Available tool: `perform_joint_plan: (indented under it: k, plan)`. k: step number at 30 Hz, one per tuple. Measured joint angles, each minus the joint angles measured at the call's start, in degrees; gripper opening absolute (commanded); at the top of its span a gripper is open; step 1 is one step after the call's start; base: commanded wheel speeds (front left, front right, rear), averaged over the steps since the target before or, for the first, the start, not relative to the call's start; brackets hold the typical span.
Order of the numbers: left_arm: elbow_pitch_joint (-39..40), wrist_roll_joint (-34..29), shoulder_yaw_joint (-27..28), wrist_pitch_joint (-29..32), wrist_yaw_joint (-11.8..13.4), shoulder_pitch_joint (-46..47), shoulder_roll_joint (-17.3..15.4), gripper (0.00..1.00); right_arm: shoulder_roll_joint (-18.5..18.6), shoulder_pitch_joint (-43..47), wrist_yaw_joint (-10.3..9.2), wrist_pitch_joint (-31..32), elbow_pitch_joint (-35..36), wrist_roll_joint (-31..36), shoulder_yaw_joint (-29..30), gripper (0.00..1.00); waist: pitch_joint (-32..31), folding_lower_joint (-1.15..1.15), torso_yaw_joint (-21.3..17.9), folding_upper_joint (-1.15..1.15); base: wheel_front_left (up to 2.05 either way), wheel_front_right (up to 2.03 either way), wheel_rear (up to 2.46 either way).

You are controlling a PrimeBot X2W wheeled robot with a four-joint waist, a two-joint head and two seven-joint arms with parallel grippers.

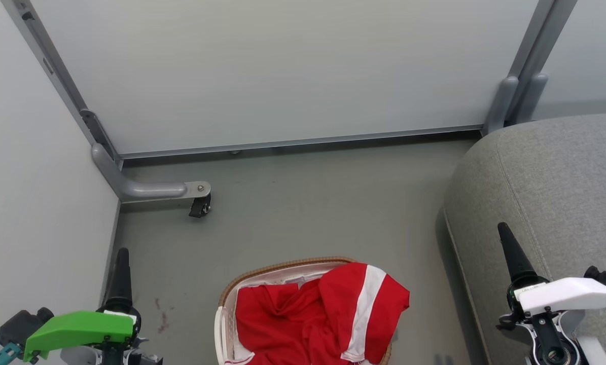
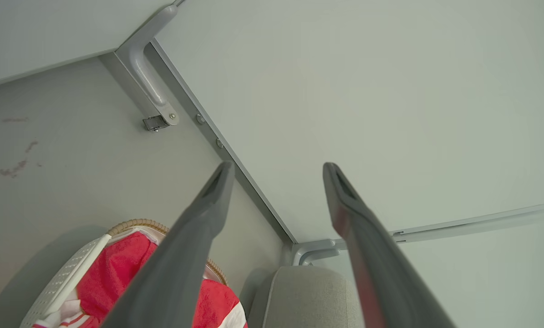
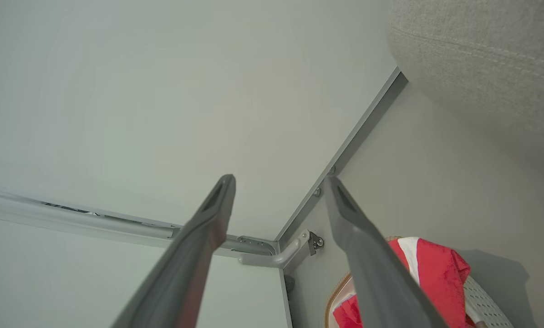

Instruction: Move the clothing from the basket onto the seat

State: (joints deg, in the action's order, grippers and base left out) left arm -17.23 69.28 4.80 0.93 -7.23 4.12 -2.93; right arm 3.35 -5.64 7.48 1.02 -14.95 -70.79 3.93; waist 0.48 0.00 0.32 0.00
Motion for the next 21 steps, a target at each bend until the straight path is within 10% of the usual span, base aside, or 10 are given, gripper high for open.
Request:
perform_joint_plan:
  k: [21]
  plan:
    - [-1.55,-20.03,-3.19,-4.55,1.66,0.60,-1.29,1.00,0.48,-1.33,0.00,-4.53,-0.01,21.71,-2.11,1.00,-0.07,0.00,0.37,0.00,0.00,0.00,0.00]
